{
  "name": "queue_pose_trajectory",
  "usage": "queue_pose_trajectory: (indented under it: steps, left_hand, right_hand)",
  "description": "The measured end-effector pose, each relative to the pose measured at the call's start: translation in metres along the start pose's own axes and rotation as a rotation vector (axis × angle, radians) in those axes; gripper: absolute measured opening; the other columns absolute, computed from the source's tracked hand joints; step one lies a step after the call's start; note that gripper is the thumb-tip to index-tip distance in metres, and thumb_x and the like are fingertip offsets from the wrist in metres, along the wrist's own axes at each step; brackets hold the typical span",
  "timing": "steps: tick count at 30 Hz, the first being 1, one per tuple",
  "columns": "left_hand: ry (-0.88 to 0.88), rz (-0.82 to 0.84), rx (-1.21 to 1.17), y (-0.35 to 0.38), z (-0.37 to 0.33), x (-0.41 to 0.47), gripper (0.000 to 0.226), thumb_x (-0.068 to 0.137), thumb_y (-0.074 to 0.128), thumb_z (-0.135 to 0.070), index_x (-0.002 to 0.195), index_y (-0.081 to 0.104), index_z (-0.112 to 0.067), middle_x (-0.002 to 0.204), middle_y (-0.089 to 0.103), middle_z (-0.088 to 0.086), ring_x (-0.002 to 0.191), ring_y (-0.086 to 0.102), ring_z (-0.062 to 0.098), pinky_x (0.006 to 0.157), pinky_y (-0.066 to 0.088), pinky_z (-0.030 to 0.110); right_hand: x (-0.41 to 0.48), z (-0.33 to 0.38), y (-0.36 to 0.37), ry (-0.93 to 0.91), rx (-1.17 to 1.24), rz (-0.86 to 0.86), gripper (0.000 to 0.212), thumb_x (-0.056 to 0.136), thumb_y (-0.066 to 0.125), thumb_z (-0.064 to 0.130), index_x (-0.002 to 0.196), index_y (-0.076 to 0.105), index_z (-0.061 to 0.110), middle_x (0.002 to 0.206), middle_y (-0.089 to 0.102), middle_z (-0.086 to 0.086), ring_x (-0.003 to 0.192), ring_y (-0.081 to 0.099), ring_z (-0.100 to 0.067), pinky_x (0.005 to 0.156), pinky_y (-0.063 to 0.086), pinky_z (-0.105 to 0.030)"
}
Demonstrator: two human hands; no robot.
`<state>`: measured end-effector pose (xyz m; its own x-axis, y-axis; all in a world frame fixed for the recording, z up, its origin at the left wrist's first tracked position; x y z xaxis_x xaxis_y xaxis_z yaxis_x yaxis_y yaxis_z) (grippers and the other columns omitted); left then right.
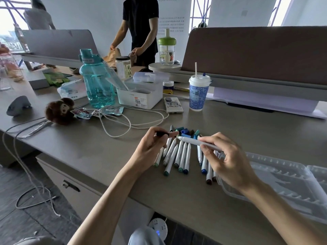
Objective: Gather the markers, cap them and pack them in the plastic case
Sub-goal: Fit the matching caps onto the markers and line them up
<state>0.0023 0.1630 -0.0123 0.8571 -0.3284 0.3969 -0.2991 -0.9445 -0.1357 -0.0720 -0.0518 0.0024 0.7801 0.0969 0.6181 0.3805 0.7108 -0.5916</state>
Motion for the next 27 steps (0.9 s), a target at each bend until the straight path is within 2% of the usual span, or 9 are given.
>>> queue_pose_trajectory:
  steps: [2, 6, 10, 15, 18, 20, 22, 24, 27]
  left_hand:
    - [0.001, 0.010, -0.044, 0.000, -0.005, -0.002, 0.017, 0.098, 0.044, 0.001, 0.111, 0.043, 0.013, 0.089, 0.072, 0.003, 0.061, 0.049, -0.002, 0.061, 0.039, 0.010]
    - [0.004, 0.039, -0.156, -0.003, -0.006, -0.004, 0.013, 0.097, 0.048, -0.002, 0.107, 0.052, 0.004, 0.110, 0.071, 0.003, 0.071, 0.051, -0.002, 0.067, 0.040, 0.012]
    - [0.003, 0.053, -0.155, -0.004, -0.005, -0.003, 0.013, 0.091, 0.058, -0.005, 0.104, 0.059, -0.003, 0.081, 0.061, -0.011, 0.070, 0.050, -0.002, 0.066, 0.039, 0.011]
    - [-0.002, 0.068, -0.105, 0.001, -0.008, -0.003, 0.017, 0.088, 0.056, 0.011, 0.098, 0.060, -0.001, 0.079, 0.062, 0.003, 0.063, 0.054, -0.004, 0.060, 0.039, 0.008]
    - [-0.003, 0.075, -0.110, 0.003, -0.008, -0.003, 0.017, 0.087, 0.055, 0.012, 0.098, 0.060, 0.000, 0.079, 0.062, 0.010, 0.062, 0.057, -0.002, 0.059, 0.039, 0.008]
    - [-0.007, 0.076, -0.131, 0.003, -0.008, -0.003, 0.015, 0.087, 0.056, 0.010, 0.098, 0.061, 0.001, 0.077, 0.064, 0.008, 0.062, 0.058, -0.001, 0.059, 0.040, 0.008]
    - [-0.007, 0.061, -0.153, 0.002, -0.007, -0.003, 0.013, 0.087, 0.056, 0.006, 0.098, 0.062, 0.000, 0.073, 0.067, 0.002, 0.062, 0.057, -0.001, 0.060, 0.039, 0.009]
    - [-0.002, 0.040, -0.149, 0.000, -0.006, -0.002, 0.014, 0.088, 0.057, 0.005, 0.097, 0.064, -0.002, 0.071, 0.069, -0.001, 0.064, 0.059, -0.001, 0.061, 0.040, 0.008]
    - [0.010, 0.013, -0.140, -0.001, -0.005, -0.003, 0.012, 0.090, 0.055, 0.005, 0.098, 0.062, 0.000, 0.071, 0.068, 0.000, 0.063, 0.057, 0.001, 0.061, 0.040, 0.010]
  right_hand:
    - [-0.001, 0.000, 0.002, -0.008, -0.011, 0.007, 0.020, 0.097, 0.060, 0.025, 0.114, 0.070, 0.020, 0.099, 0.063, 0.014, 0.095, 0.062, -0.005, 0.082, 0.048, -0.021]
    - [-0.001, 0.002, 0.002, -0.023, -0.005, -0.005, 0.022, 0.097, 0.059, 0.027, 0.114, 0.070, 0.018, 0.099, 0.063, 0.013, 0.093, 0.063, -0.005, 0.081, 0.049, -0.020]
    - [-0.001, 0.004, 0.002, -0.046, -0.009, -0.010, 0.022, 0.096, 0.059, 0.029, 0.113, 0.069, 0.020, 0.097, 0.062, 0.013, 0.090, 0.062, -0.003, 0.080, 0.048, -0.018]
    - [-0.002, 0.003, 0.004, -0.009, 0.009, 0.029, 0.022, 0.096, 0.060, 0.030, 0.114, 0.069, 0.021, 0.097, 0.061, 0.016, 0.092, 0.062, -0.005, 0.079, 0.051, -0.028]
    - [-0.003, 0.007, 0.007, 0.020, 0.059, 0.052, 0.023, 0.096, 0.059, 0.031, 0.114, 0.070, 0.022, 0.096, 0.062, 0.017, 0.090, 0.063, -0.006, 0.078, 0.050, -0.026]
    - [-0.002, 0.010, 0.008, 0.103, 0.148, 0.107, 0.024, 0.096, 0.056, 0.036, 0.114, 0.068, 0.026, 0.086, 0.063, 0.020, 0.074, 0.062, -0.006, 0.066, 0.048, -0.024]
    - [-0.001, 0.012, 0.012, 0.194, 0.237, 0.177, 0.025, 0.097, 0.053, 0.039, 0.115, 0.065, 0.028, 0.067, 0.057, 0.021, 0.053, 0.051, -0.005, 0.054, 0.040, -0.021]
    - [0.001, 0.013, 0.016, 0.230, 0.269, 0.184, 0.023, 0.098, 0.052, 0.038, 0.113, 0.064, 0.025, 0.053, 0.049, 0.020, 0.047, 0.041, -0.004, 0.051, 0.035, -0.020]
    - [0.005, 0.016, 0.020, 0.246, 0.284, 0.179, 0.022, 0.099, 0.052, 0.039, 0.111, 0.064, 0.026, 0.053, 0.048, 0.018, 0.048, 0.040, -0.003, 0.051, 0.035, -0.023]
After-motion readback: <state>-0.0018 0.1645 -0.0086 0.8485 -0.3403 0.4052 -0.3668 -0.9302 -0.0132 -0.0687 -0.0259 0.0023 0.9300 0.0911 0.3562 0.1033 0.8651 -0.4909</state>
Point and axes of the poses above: each hand's wrist, its own x-axis towards the middle knuckle, its own y-axis out of the palm, z = x × y, the point moved 1 cm from there along x, towards the middle knuckle
